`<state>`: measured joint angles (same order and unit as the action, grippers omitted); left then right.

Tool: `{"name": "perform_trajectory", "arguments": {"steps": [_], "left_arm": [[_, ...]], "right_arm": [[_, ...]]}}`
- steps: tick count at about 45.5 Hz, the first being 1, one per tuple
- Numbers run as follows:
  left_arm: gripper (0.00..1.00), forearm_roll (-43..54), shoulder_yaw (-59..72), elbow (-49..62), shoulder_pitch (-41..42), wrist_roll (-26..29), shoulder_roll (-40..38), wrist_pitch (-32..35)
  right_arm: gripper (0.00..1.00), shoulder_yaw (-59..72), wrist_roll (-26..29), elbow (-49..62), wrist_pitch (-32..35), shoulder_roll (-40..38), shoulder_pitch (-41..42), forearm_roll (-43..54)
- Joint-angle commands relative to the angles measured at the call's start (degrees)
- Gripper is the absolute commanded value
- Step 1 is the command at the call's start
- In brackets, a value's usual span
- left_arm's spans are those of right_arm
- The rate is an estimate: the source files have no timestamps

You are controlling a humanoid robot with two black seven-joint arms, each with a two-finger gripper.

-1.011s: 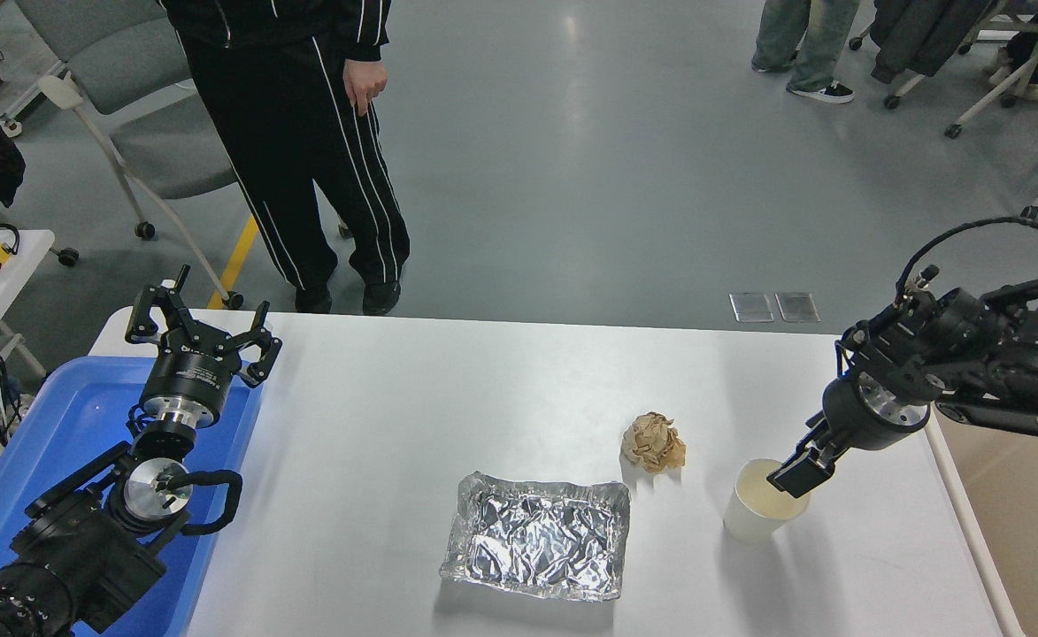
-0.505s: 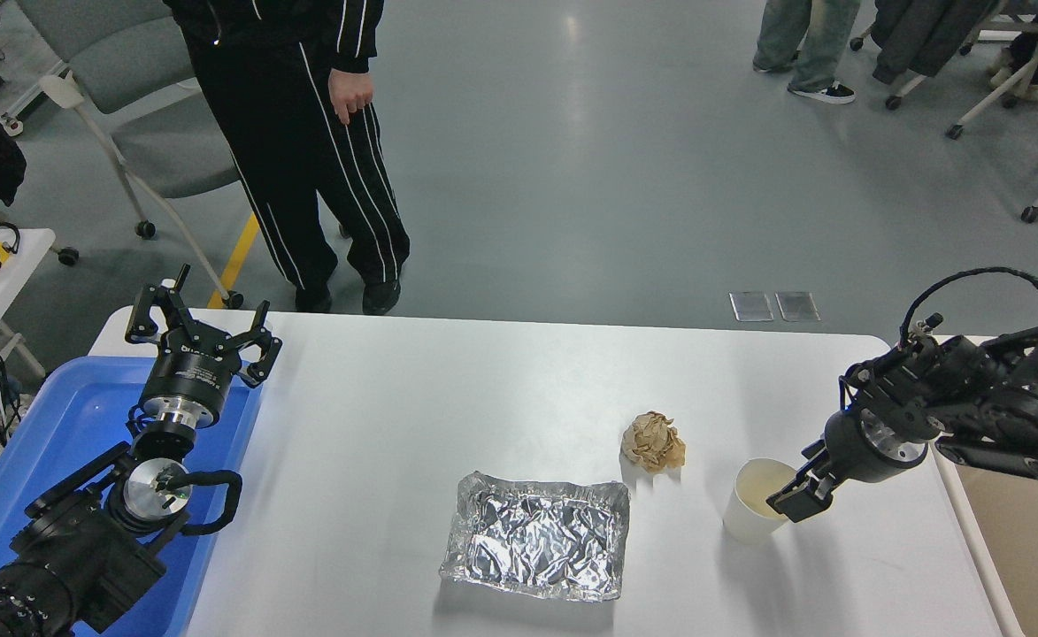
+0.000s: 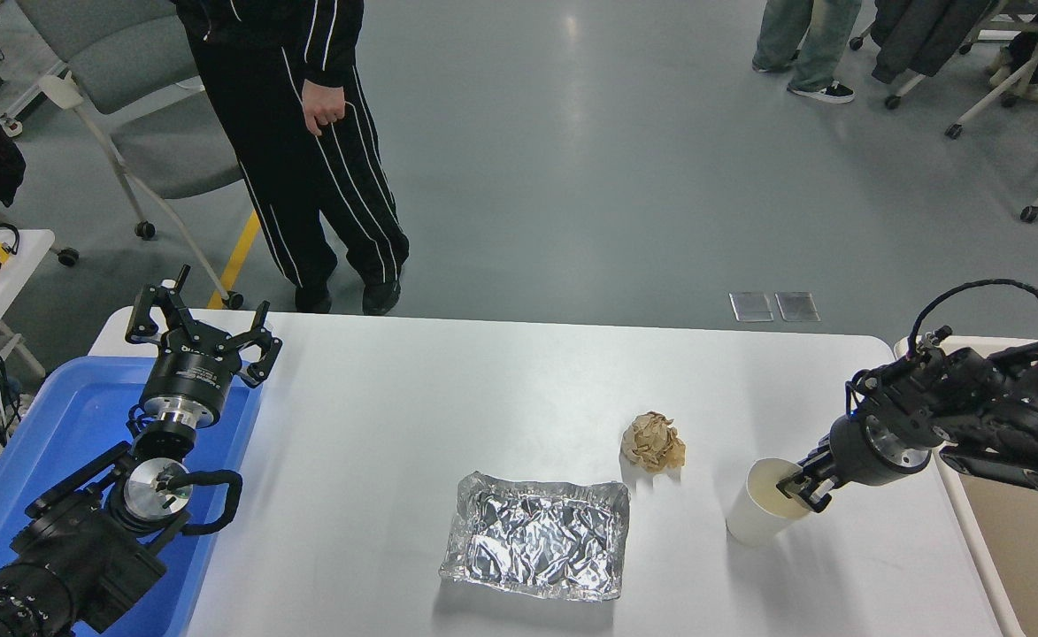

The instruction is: Dispose of the paper cup in the dustbin

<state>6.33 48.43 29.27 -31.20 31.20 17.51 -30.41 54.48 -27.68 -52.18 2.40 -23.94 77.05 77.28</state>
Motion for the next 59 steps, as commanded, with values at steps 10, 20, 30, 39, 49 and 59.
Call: {"name": "perform_trajectory", "arguments": {"steps": [10,20,30,39,49,59], "left_arm": [[1.0,0.0,0.0,0.0,0.0,0.0,0.07,0.0],[1.0,0.0,0.0,0.0,0.0,0.0,-0.02,0.0],[1.0,0.0,0.0,0.0,0.0,0.0,-0.02,0.0],[1.0,0.0,0.0,0.0,0.0,0.0,-0.02,0.0],[1.0,0.0,0.0,0.0,0.0,0.0,-0.02,0.0],[1.0,0.0,0.0,0.0,0.0,0.0,-0.02,0.0]], "right_arm": [[0.0,0.46,-0.09,0.5,0.23,0.3,0.03,-0.2],[0.0,-0.33,-1.84,0.5,0.41,0.04,0.12,-0.37],[0.0,-0.69,-3.69,0.58,0.24,-1.02,3.37,-5.9],[0.0,-4.82,-4.22,3.83,0.5,-3.83,4.78,-13.55],[0.0,-5.96,-4.13,7.7,0.41,-6.91,4.61,-25.94],[0.0,-6.84,-3.87,26.92,0.67,-6.47,-4.08,-38.59]]}}
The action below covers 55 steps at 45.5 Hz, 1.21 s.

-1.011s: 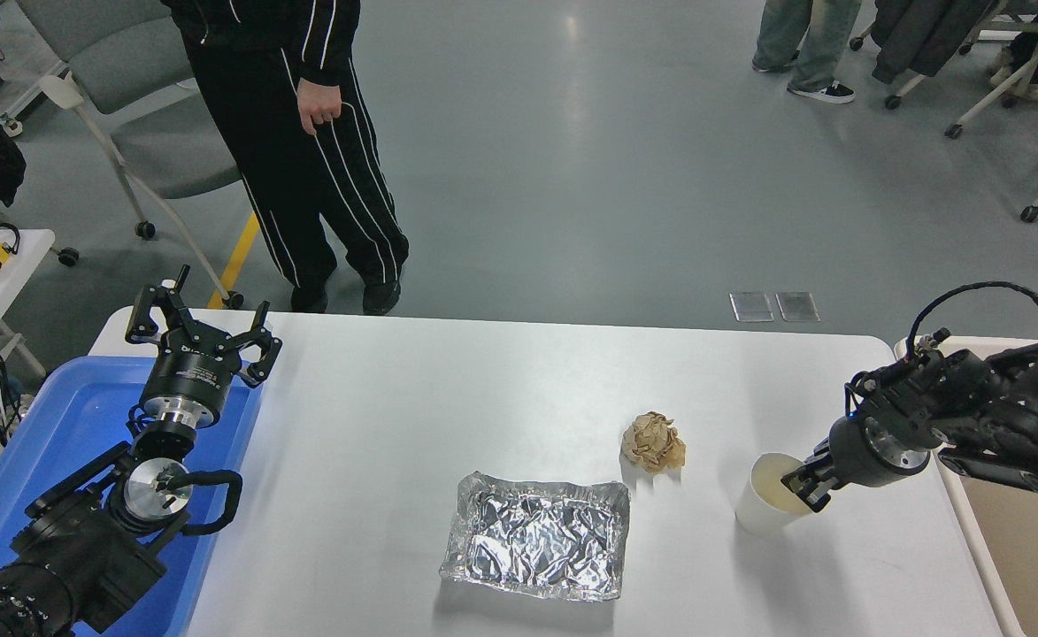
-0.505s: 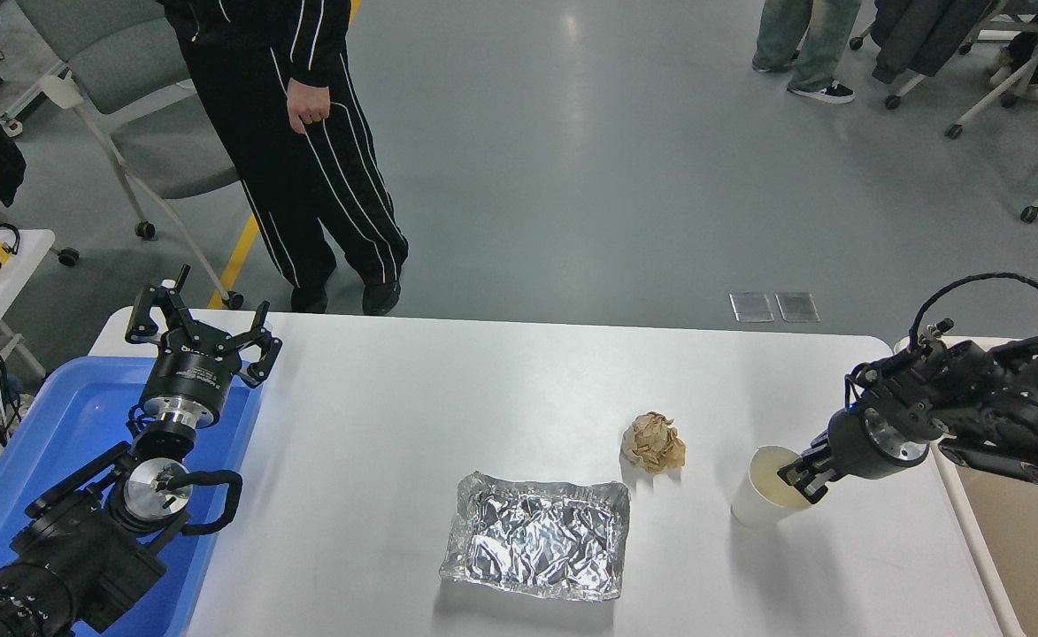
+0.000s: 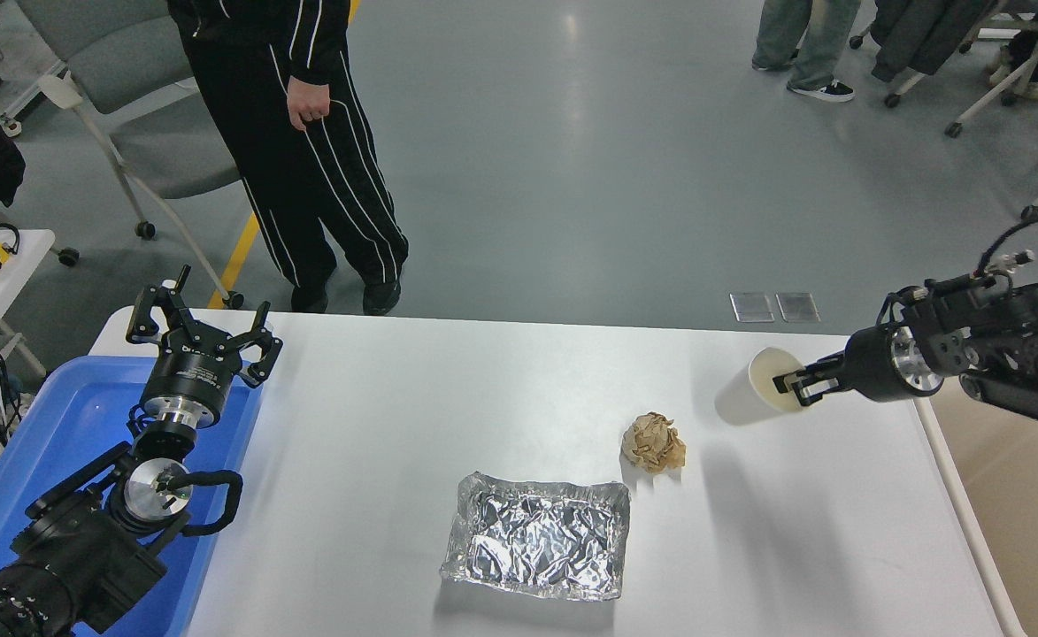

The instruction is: Dispose of the paper cup in the dustbin

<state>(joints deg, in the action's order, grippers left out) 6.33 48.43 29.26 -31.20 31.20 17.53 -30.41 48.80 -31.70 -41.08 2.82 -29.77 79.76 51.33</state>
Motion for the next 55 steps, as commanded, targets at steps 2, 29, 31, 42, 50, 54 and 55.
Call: {"name": "perform_trajectory", "arguments": {"steps": [2,29,31,42,50,54,55], "left_arm": [[1.0,0.0,0.0,0.0,0.0,0.0,-0.04,0.0],[1.0,0.0,0.0,0.0,0.0,0.0,-0.04,0.0],[1.0,0.0,0.0,0.0,0.0,0.0,0.05,0.0],[1.0,0.0,0.0,0.0,0.0,0.0,-0.04,0.0],[1.0,0.0,0.0,0.0,0.0,0.0,-0.04,0.0],[1.0,0.0,0.0,0.0,0.0,0.0,-0.04,0.0],[1.0,0.0,0.0,0.0,0.0,0.0,0.04,0.0]], "right_arm": [[0.0,-0.99,0.41,21.02,0.69,-0.21,-9.35,-14.85],[0.0,-7.58,30.73,41.87,4.39,2.08,-28.95,-30.59],[0.0,-8.37,31.87,42.14,4.39,1.99,-29.57,-30.59],[0.0,-13.47,40.57,45.13,3.51,2.17,-33.88,-30.5],[0.0,-14.26,41.99,45.13,3.42,2.34,-35.99,-30.59],[0.0,-15.92,41.99,45.13,3.25,2.78,-37.3,-30.59],[0.0,-16.1,41.99,45.13,3.25,2.87,-37.66,-30.59]]}}
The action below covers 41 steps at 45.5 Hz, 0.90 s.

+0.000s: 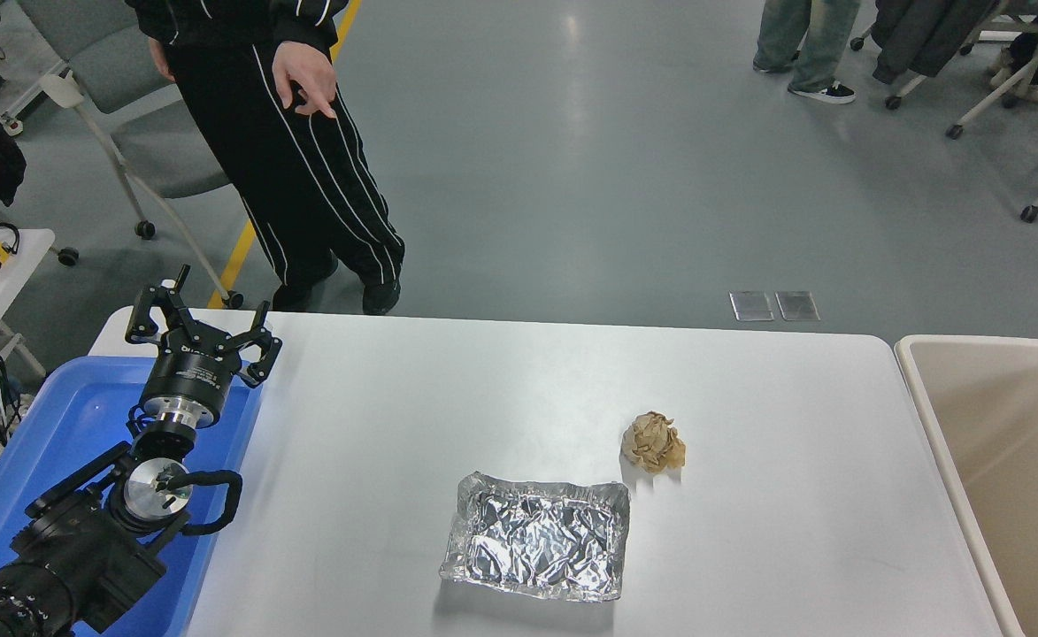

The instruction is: Dispose of the paper cup in the dustbin

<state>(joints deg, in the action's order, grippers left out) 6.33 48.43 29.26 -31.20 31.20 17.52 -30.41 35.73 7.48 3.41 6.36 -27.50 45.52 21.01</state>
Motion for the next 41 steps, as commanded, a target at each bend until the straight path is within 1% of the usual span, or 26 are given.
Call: {"name": "perform_trajectory", "arguments": {"steps": [1,13,32,33,34,36,38,41], "left_arm": [[1.0,0.0,0.0,0.0,0.0,0.0,0.06,0.0],[1.0,0.0,0.0,0.0,0.0,0.0,-0.03,0.0],[1.0,0.0,0.0,-0.08,0.0,0.0,-0.03,0.0],[1.0,0.0,0.0,0.0,0.0,0.0,-0.03,0.0],[1.0,0.0,0.0,0.0,0.0,0.0,-0.03,0.0],[1.0,0.0,0.0,0.0,0.0,0.0,-0.03,0.0],[1.0,0.0,0.0,0.0,0.0,0.0,0.06,0.0],[1.0,0.0,0.0,0.0,0.0,0.0,-0.03,0.0]], "right_arm": [[0.0,-3.12,2.81,0.63,-0.38,0.87,-3.68,-0.27],[0.0,-3.3,2.72,0.46,-1.35,4.65,-7.64,-0.45],[0.0,-5.05,2.55,0.02,-2.05,6.76,-8.7,-0.45],[0.03,-5.14,2.54,0.02,-2.31,6.76,-8.61,-0.45],[0.09,-5.14,2.54,0.02,-2.66,6.76,-8.52,-0.45],[0.25,-5.14,2.54,0.02,-3.63,6.76,-8.35,-0.45],[0.39,-5.14,2.46,0.02,-4.51,6.76,-8.26,-0.45],[0.55,-5.14,2.37,0.02,-5.83,6.76,-8.17,-0.45]]}}
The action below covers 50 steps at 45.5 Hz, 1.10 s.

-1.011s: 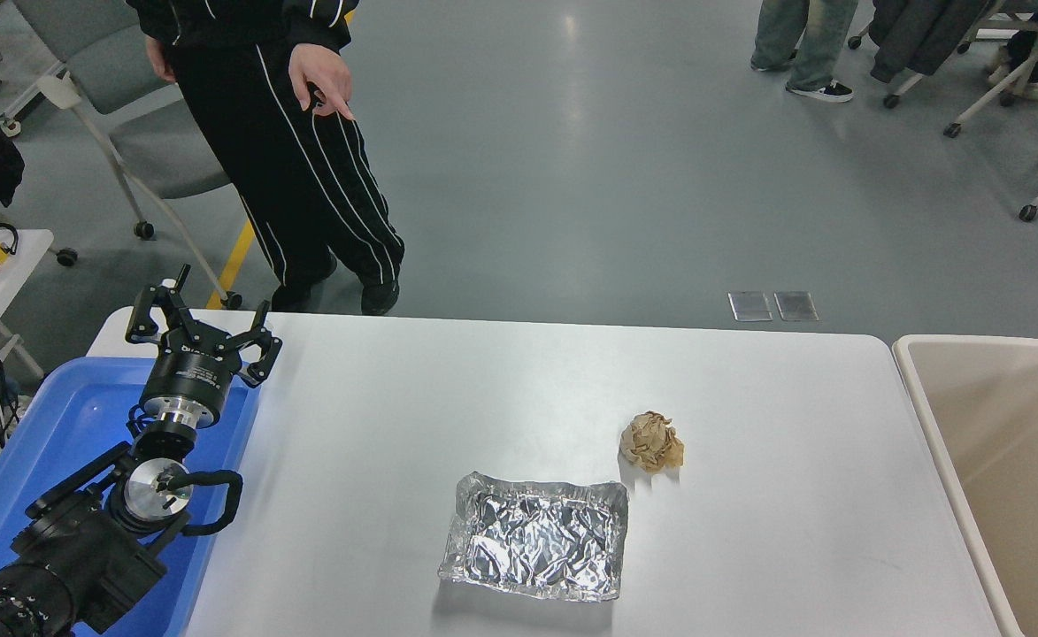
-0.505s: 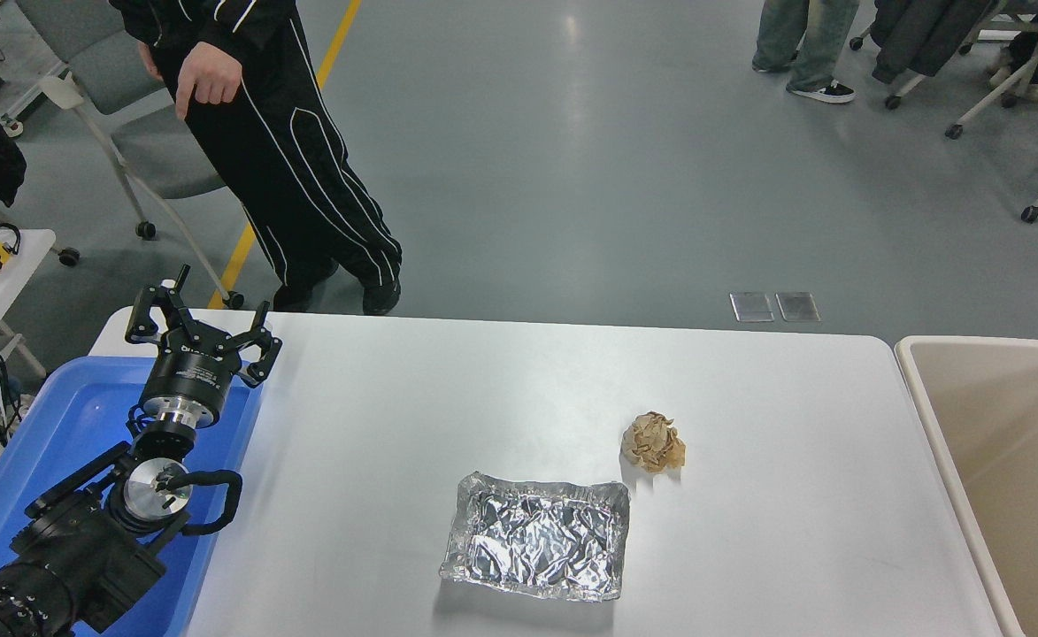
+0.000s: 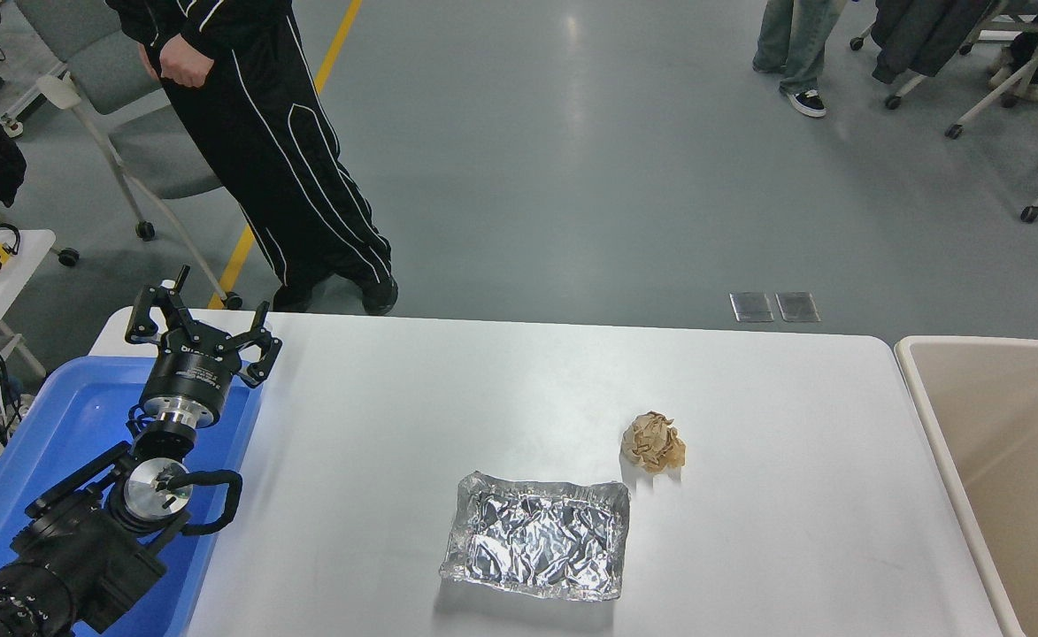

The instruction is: Dispose of the paper cup in the dustbin

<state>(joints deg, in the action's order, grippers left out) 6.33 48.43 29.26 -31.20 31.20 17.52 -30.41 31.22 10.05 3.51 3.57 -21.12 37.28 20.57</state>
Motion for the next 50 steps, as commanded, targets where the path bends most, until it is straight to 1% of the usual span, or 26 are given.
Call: {"name": "perform_trajectory", "arguments": {"steps": [1,10,12,14,15,16,20,27,32,37,43,46,50], "left_arm": [[1.0,0.0,0.0,0.0,0.0,0.0,0.05,0.0],[1.0,0.0,0.0,0.0,0.0,0.0,-0.03,0.0],[1.0,0.0,0.0,0.0,0.0,0.0,0.05,0.0],[1.0,0.0,0.0,0.0,0.0,0.0,-0.03,0.0],[1.0,0.0,0.0,0.0,0.0,0.0,-0.03,0.0],[1.0,0.0,0.0,0.0,0.0,0.0,-0.03,0.0],[1.0,0.0,0.0,0.0,0.0,0.0,-0.03,0.0],[1.0,0.0,0.0,0.0,0.0,0.0,0.05,0.0],[1.0,0.0,0.0,0.0,0.0,0.0,-0.03,0.0],[1.0,0.0,0.0,0.0,0.0,0.0,-0.03,0.0],[1.0,0.0,0.0,0.0,0.0,0.0,-0.03,0.0],[1.0,0.0,0.0,0.0,0.0,0.09,-0.03,0.0],[1.0,0.0,0.0,0.0,0.0,0.0,-0.03,0.0]], "right_arm": [[0.59,-0.64,-0.21,-0.08,-3.47,0.38,0.16,-0.01],[0.83,-0.73,-0.21,-0.08,-5.85,0.38,0.25,-0.01],[0.86,-0.73,-0.21,-0.17,-5.94,0.38,0.25,-0.01],[0.92,-0.73,-0.21,-0.26,-5.94,0.38,0.25,-0.09],[0.97,-0.81,-0.21,-0.26,-5.94,0.38,0.33,-0.09],[0.98,-1.07,-0.12,-0.26,-5.85,0.38,0.42,-0.09],[0.99,-5.19,-0.12,-0.35,-5.33,0.2,2.0,-0.09],[0.99,-21.08,-0.12,-2.45,-4.88,-0.5,7.53,-0.09],[0.99,-27.17,-0.21,-2.46,-5.41,-1.55,11.05,-0.09],[0.99,-33.06,-0.39,-2.54,-5.41,-1.64,12.02,-0.18],[0.99,-40.53,-0.39,-3.33,-5.41,-1.99,15.8,-0.27],[0.99,-43.69,-0.47,-5.08,-5.32,-2.78,17.29,-0.27],[0.99,-48.53,-0.47,-10.53,-5.32,-5.68,19.84,-0.27]]}}
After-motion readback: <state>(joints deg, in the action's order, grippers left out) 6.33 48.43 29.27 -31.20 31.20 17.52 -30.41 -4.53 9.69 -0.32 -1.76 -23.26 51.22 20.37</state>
